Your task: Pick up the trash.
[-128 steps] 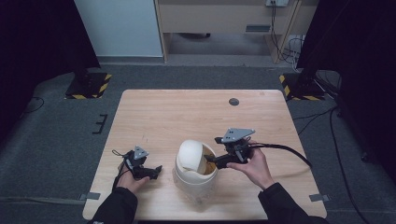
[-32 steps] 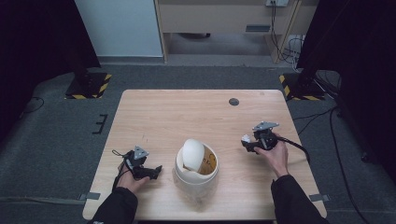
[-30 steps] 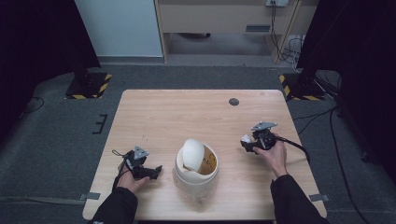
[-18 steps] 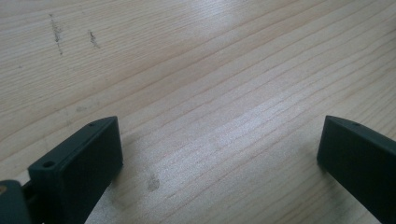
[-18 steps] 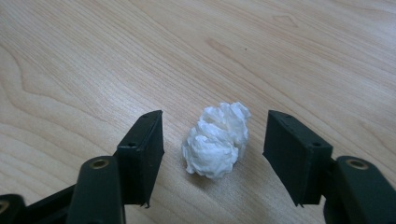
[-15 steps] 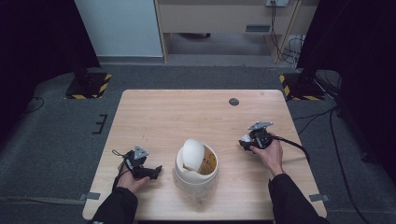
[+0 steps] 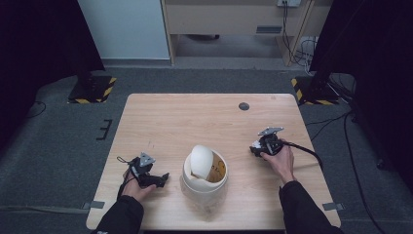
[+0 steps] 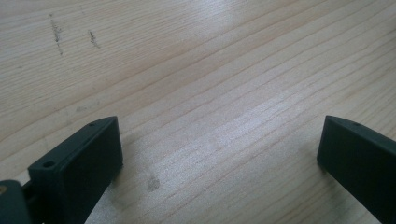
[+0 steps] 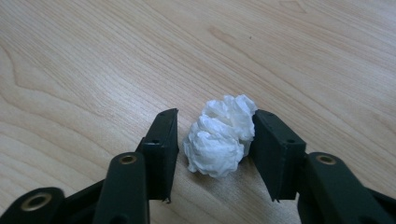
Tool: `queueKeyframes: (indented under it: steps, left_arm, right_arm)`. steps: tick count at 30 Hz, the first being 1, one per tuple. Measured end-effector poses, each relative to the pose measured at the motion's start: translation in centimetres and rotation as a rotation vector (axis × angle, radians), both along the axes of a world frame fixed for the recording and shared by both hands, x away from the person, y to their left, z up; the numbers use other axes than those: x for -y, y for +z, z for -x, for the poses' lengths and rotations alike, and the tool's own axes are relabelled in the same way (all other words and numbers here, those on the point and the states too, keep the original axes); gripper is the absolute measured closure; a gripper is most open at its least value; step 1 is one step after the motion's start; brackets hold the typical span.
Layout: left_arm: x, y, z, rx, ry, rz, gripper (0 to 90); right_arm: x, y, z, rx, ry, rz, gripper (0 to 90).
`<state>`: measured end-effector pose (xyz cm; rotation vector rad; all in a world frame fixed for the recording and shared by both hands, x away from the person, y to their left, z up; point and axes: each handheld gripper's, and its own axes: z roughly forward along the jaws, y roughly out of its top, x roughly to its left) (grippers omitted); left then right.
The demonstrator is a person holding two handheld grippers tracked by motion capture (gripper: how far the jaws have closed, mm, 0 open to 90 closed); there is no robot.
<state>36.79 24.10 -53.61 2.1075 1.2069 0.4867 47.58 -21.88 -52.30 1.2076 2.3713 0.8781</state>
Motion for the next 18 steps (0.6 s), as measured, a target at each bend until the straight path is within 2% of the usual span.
queueKeyframes:
  steps: [6, 13, 18]
  left_arm:
    - [0.0, 0.0, 0.0, 0.0, 0.0, 0.0, 0.0]
    - [0.0, 0.0, 0.0, 0.0, 0.0, 0.0, 0.0]
    - [0.0, 0.0, 0.0, 0.0, 0.0, 0.0, 0.0]
  right_arm:
    - [0.0, 0.1, 0.1, -0.015, 0.001, -0.011, 64.4]
    - [0.1, 0.6, 0.2, -0.036, 0.005, -0.02, 67.1]
    - [0.4, 1.3, 0.4, -0.029, -0.001, -0.066, 66.9]
